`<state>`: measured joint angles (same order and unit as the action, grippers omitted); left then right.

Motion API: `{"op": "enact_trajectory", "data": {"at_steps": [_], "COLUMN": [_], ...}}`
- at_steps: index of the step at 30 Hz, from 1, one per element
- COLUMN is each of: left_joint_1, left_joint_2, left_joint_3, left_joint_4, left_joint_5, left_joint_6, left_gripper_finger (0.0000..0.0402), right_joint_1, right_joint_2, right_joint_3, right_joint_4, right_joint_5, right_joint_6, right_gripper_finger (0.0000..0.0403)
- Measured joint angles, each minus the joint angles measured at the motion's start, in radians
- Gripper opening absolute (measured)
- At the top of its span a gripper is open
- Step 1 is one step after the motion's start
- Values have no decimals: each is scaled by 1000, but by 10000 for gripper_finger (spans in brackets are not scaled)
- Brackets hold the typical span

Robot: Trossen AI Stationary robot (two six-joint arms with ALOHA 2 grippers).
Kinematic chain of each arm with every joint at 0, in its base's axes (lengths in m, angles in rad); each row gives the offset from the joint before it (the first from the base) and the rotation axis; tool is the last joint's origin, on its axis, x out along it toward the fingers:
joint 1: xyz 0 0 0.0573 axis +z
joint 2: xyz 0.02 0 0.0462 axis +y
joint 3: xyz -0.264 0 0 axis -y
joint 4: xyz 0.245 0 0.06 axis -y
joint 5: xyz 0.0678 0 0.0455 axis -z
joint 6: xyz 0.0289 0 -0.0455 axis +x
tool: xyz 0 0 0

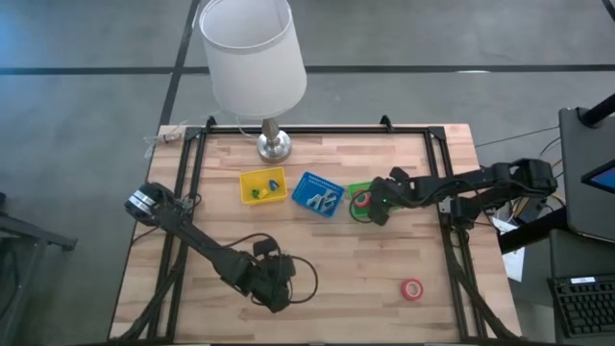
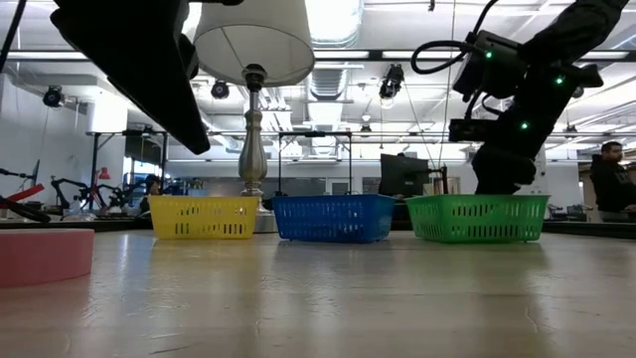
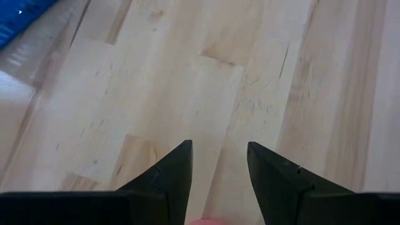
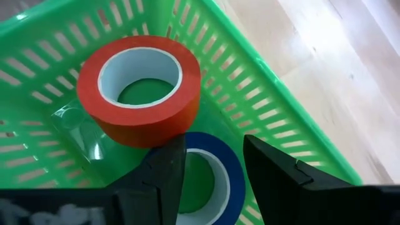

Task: Pick and place Stapler, Stapler remover, tape
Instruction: Put the left red tape into the green bin

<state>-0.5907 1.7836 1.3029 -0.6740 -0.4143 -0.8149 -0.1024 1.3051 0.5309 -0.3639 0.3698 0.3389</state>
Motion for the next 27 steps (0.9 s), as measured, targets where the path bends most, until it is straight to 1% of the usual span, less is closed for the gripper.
{"op": "enact_trajectory", "data": {"at_steps": [5, 10, 14, 18, 22, 27], "left_joint_1": [0, 0, 0, 0, 0, 0], "left_joint_2": [0, 0, 0, 0, 0, 0], "left_joint_3": [0, 0, 0, 0, 0, 0], "left_joint_4": [0, 1, 4, 5, 10, 11], "left_joint_5": [-3, -3, -6, -14, -16, -21], "left_joint_6": [-2, -4, -16, -26, -26, -26], "left_gripper_finger": [156, 156, 156, 156, 156, 156], "right_joint_1": [0, 0, 4, 26, 37, 33], "right_joint_2": [-37, -101, -119, -96, -48, 11], "right_joint_3": [15, 23, 23, 22, 22, 28], "right_joint_4": [-19, -9, 13, 65, 111, 73], "right_joint_5": [-12, -8, -7, -14, -45, -49], "right_joint_6": [10, 43, 46, 13, -8, -18], "right_gripper_finger": [161, 157, 152, 150, 152, 153]}}
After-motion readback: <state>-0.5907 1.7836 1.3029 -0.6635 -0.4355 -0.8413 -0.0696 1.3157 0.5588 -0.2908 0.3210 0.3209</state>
